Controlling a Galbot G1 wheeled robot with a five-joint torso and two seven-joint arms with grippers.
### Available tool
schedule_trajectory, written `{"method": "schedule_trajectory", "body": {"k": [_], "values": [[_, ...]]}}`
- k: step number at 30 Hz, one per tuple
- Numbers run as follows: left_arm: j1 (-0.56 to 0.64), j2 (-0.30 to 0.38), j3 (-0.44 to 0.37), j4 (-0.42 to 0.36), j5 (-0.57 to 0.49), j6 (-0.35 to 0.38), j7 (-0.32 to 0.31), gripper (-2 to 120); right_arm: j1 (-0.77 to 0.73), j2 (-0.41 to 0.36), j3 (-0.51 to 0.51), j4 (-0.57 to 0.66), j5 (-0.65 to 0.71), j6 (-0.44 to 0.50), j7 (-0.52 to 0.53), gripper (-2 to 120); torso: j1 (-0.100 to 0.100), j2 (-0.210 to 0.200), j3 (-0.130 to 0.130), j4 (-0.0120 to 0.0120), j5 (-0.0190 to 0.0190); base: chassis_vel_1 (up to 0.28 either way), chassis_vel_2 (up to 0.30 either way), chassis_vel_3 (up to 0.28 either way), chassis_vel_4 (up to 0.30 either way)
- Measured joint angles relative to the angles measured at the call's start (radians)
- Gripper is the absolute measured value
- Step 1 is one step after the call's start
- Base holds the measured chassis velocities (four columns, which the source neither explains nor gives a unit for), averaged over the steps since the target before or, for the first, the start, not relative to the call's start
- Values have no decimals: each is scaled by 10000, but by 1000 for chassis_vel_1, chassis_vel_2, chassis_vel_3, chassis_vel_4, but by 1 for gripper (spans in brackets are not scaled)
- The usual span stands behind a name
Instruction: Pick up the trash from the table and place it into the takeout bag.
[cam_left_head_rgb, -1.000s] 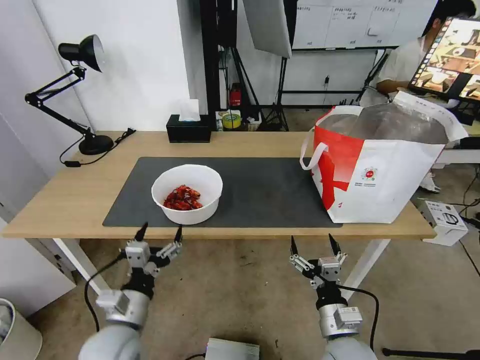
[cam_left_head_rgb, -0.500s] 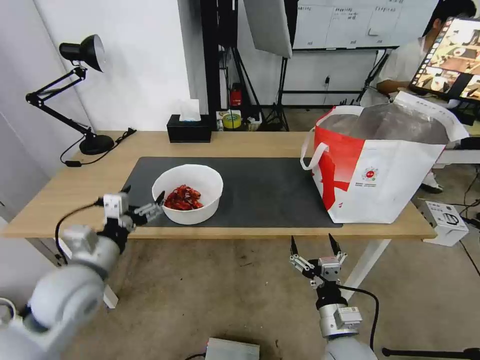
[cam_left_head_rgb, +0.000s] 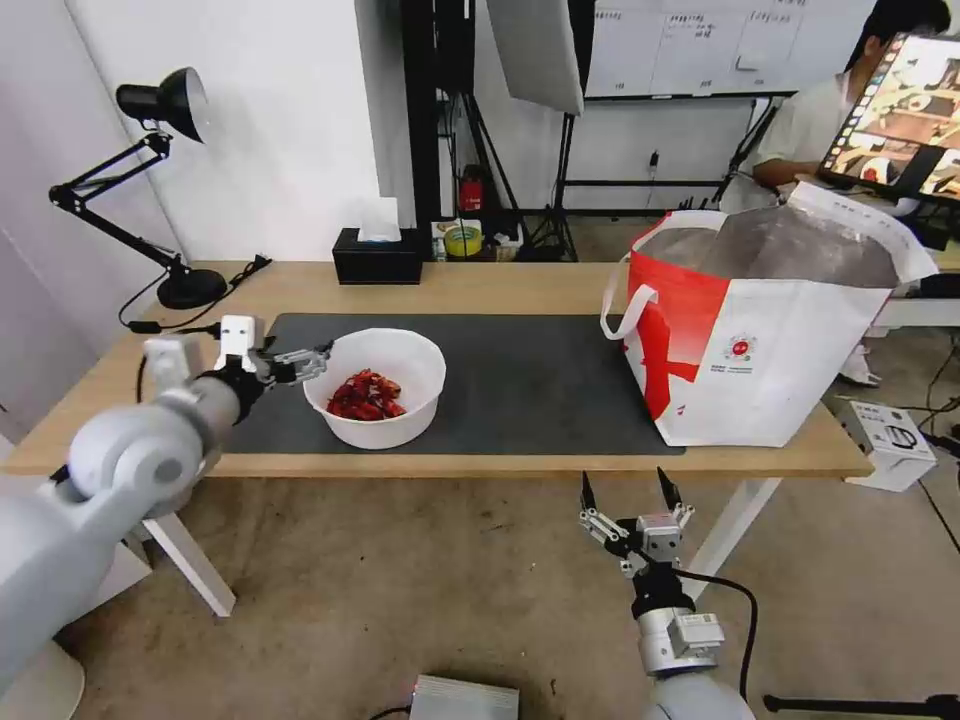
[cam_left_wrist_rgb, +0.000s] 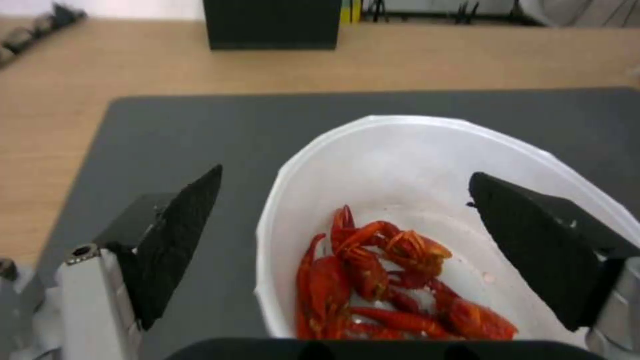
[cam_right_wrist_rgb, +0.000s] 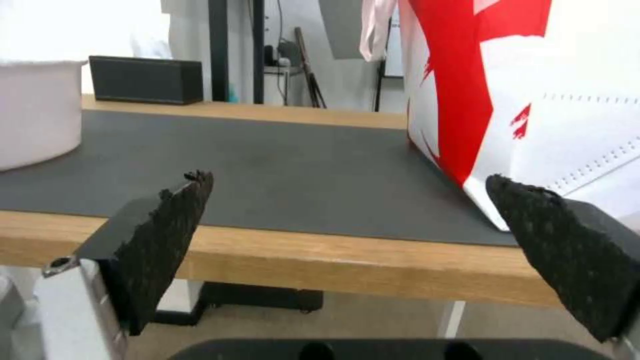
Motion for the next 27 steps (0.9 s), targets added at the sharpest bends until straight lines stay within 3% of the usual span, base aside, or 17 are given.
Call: {"method": "schedule_trajectory", "body": {"k": [5, 9, 18, 27], "values": [[-1397, -545, 993, 918, -629, 973, -614, 100, 0, -1, -1, 0, 0, -1, -1, 100, 0, 0, 0, 0, 3, 0, 0, 0, 0], [-1909, -842, 1304, 1498, -668, 1376, -934, 100, 1, -1, 0, 0, 1, -1, 0, 100, 0, 0, 1, -1, 2, 0, 0, 0, 0], [-1742, -1314, 1162, 2384, -474, 1639, -1227, 100, 1, -1, 0, 1, 1, -2, -1, 100, -2, 1, 0, 1, 1, 0, 0, 0, 0], [-1421, -1422, 970, 2306, -525, 1617, -1180, 100, 0, 0, 0, 1, 1, -1, -1, 100, -2, 1, -1, 1, 1, 0, 0, 0, 0]]}}
